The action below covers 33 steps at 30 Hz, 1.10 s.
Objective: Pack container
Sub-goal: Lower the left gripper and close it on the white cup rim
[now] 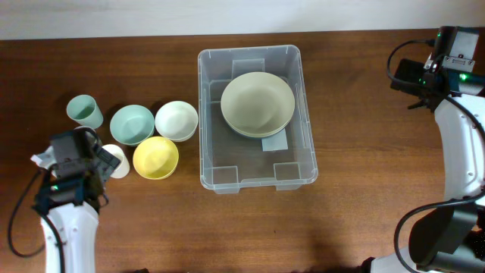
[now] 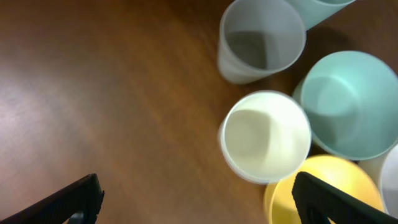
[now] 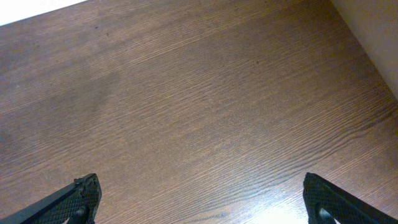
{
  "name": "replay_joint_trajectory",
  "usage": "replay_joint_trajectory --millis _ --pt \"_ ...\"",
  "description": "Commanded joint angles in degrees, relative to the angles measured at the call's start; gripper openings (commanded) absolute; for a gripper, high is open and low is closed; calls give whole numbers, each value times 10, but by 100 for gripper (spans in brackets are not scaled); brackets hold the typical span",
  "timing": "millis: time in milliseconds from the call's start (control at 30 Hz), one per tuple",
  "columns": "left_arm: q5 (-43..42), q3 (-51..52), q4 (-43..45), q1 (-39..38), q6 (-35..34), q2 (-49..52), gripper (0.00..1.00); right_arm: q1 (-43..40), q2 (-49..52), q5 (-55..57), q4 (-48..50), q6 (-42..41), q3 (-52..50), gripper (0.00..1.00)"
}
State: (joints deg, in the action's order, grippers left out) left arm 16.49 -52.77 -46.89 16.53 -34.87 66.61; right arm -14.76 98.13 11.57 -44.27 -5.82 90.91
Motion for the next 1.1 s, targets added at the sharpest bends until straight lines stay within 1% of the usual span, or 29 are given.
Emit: replay_joint_trajectory --millis 0,100,200,267,300,367,467,533,633,667,733,800,1067 --pt "-131 3 39 56 103 32 99 -3 -5 9 1 -4 6 99" --pt "-184 3 68 97 134 60 99 -3 -5 9 1 -4 6 99" --pt "-223 3 87 114 145 89 95 -3 -5 9 1 -4 6 99" --pt "-242 3 99 114 160 109 89 -3 -5 9 1 -4 6 99" --pt "-243 3 103 114 163 121 83 -3 -5 9 1 -4 6 99" --pt "-243 3 105 114 163 139 80 -3 -5 9 1 -4 6 99" --pt "-242 3 105 114 164 160 79 -3 -5 9 1 -4 6 99" --pt "-239 3 105 114 164 168 76 -3 -5 9 1 -4 6 99" --pt "-215 3 106 114 163 173 75 -3 -5 9 1 -4 6 99" --pt "-209 3 107 114 164 173 73 -3 -5 9 1 -4 6 99" --pt "-201 3 109 113 164 175 66 -3 -5 9 1 -4 6 99" --pt "-194 3 110 113 164 180 61 -3 -5 9 1 -4 6 99" --pt "-193 3 116 110 163 222 58 -3 -5 9 1 -4 6 99"
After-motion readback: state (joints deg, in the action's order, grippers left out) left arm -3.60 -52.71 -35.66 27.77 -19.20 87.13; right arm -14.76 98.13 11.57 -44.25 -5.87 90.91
